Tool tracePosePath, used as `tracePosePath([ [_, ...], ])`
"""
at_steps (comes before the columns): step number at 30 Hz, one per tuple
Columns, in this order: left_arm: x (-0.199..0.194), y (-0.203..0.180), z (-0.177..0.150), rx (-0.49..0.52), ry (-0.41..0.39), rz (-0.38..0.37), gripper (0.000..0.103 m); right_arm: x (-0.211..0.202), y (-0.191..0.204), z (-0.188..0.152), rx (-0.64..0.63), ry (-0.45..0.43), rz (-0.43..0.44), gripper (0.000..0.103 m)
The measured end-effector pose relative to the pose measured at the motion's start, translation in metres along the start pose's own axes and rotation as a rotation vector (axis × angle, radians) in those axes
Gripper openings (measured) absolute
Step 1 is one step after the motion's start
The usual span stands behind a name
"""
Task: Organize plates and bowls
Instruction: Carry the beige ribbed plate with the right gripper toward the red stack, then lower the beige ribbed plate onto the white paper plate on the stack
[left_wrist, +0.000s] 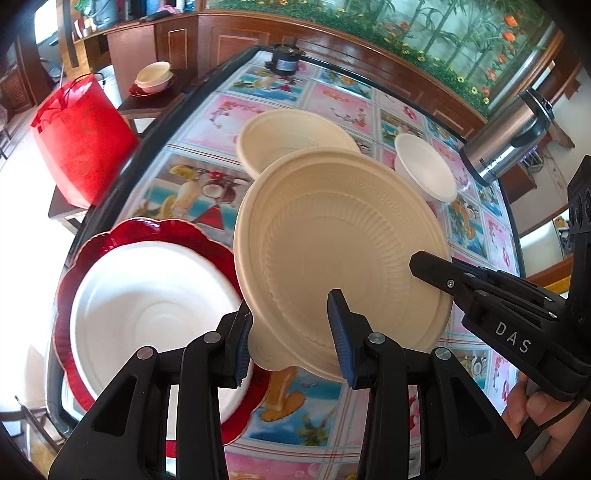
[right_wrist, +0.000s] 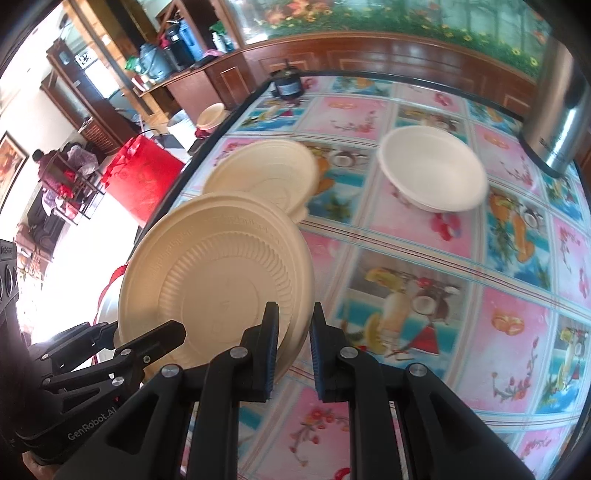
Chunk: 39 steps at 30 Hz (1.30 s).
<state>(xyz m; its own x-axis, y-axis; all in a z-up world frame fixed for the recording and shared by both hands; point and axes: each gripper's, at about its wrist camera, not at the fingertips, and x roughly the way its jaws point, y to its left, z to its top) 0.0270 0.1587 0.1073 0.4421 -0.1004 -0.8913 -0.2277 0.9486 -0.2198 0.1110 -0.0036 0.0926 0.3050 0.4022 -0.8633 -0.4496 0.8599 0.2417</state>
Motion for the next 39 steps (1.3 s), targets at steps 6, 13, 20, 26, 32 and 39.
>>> tracePosePath([
  [6, -0.012, 0.023, -0.003, -0.03, -0.02, 0.023, 0.038, 0.006, 0.024, 0.004, -0.045, 0.008, 0.021, 0.015],
  [13, -0.025, 0.051, -0.007, -0.067, -0.032, 0.052, 0.038, 0.013, 0.056, 0.006, -0.109, 0.017, 0.039, 0.015],
  [20, -0.036, 0.078, -0.016, -0.105, -0.039, 0.084, 0.038, 0.023, 0.085, 0.002, -0.162, 0.041, 0.071, 0.015],
  [26, -0.037, 0.095, -0.026, -0.124, -0.027, 0.113, 0.038, 0.032, 0.107, 0.002, -0.205, 0.06, 0.084, 0.016],
  [32, -0.032, 0.104, -0.037, -0.114, -0.003, 0.148, 0.038, 0.041, 0.122, -0.004, -0.241, 0.084, 0.082, 0.016],
  [39, -0.024, 0.11, -0.044, -0.095, 0.02, 0.176, 0.038, 0.052, 0.128, -0.013, -0.244, 0.113, 0.084, 0.017],
])
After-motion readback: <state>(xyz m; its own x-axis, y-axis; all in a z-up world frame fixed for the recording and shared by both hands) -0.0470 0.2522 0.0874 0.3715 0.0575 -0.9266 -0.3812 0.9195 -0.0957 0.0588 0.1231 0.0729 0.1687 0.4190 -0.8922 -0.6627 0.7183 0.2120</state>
